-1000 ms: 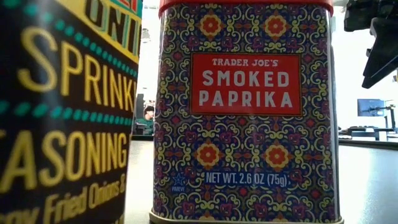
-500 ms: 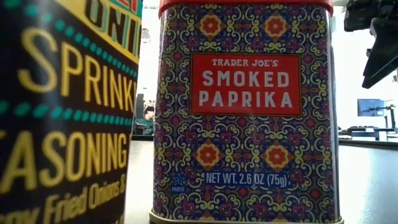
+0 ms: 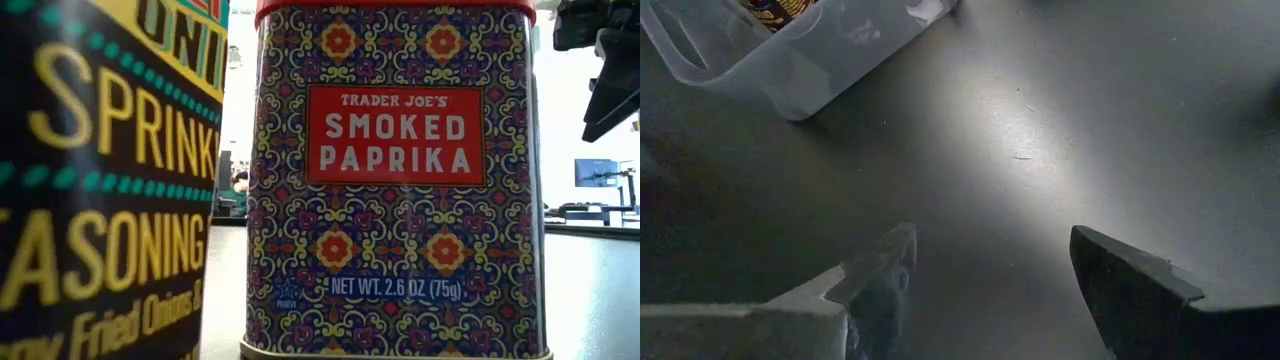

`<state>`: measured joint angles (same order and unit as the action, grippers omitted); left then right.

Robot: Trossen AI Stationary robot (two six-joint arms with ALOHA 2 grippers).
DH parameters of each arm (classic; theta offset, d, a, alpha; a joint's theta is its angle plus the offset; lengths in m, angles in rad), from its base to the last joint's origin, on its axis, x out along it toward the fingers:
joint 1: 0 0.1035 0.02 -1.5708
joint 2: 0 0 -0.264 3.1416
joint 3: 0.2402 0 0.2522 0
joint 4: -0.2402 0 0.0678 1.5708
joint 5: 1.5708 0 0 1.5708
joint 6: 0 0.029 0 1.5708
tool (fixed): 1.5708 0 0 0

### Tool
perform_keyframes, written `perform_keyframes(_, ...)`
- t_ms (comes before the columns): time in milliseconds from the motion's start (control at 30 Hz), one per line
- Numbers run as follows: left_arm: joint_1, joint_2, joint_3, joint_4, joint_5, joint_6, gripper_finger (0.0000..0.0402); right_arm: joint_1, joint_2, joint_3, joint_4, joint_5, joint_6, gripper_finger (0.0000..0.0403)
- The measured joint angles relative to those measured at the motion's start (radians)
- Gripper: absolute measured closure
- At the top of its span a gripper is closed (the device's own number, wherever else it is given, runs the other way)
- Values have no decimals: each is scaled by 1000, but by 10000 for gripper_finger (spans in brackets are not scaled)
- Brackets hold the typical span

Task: Sort spices by type
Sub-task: Put the top left yellow seasoning bottle into the black bin

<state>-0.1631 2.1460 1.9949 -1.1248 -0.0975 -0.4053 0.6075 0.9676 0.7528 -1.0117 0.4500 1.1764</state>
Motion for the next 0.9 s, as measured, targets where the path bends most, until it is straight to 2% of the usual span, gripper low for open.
perform_keyframes(400,1,0,0,-10,0,0,165,0,0,0,0,0,-7,111)
perform_keyframes(667,1,-1,1,-9,0,-1,133,0,0,0,2,0,-7,111)
perform_keyframes(900,1,-1,1,-10,0,0,127,0,0,0,6,0,-6,111)
